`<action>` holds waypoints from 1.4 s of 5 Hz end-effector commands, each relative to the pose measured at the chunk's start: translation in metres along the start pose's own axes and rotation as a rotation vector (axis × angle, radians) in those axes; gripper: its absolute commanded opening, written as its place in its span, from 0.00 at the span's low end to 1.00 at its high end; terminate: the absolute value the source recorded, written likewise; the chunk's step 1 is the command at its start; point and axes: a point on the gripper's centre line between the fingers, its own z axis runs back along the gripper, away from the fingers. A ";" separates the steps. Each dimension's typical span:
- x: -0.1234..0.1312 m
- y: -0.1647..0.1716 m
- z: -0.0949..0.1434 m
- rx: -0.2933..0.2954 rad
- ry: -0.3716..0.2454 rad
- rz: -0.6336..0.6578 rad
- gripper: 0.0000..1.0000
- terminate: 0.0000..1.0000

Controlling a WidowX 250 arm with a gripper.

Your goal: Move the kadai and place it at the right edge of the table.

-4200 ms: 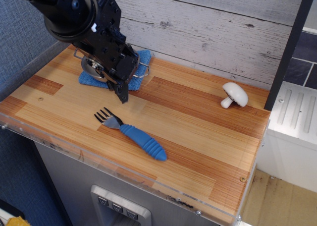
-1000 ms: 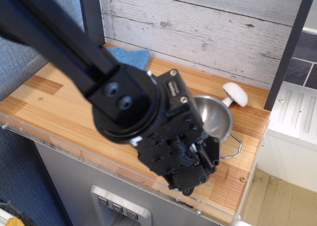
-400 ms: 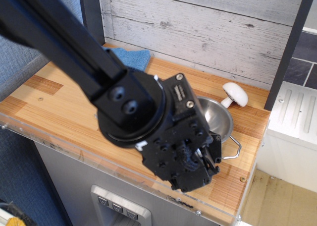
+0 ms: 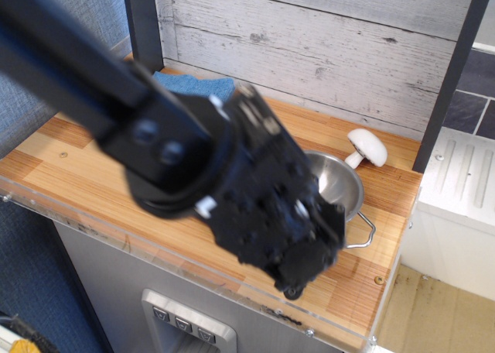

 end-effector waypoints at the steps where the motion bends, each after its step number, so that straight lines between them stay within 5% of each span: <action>1: 0.007 0.032 0.051 -0.064 -0.085 0.079 1.00 0.00; 2: 0.001 0.057 0.065 -0.207 -0.111 0.277 1.00 0.00; 6: 0.001 0.057 0.065 -0.207 -0.111 0.277 1.00 0.00; 7: 0.001 0.057 0.065 -0.207 -0.111 0.277 1.00 1.00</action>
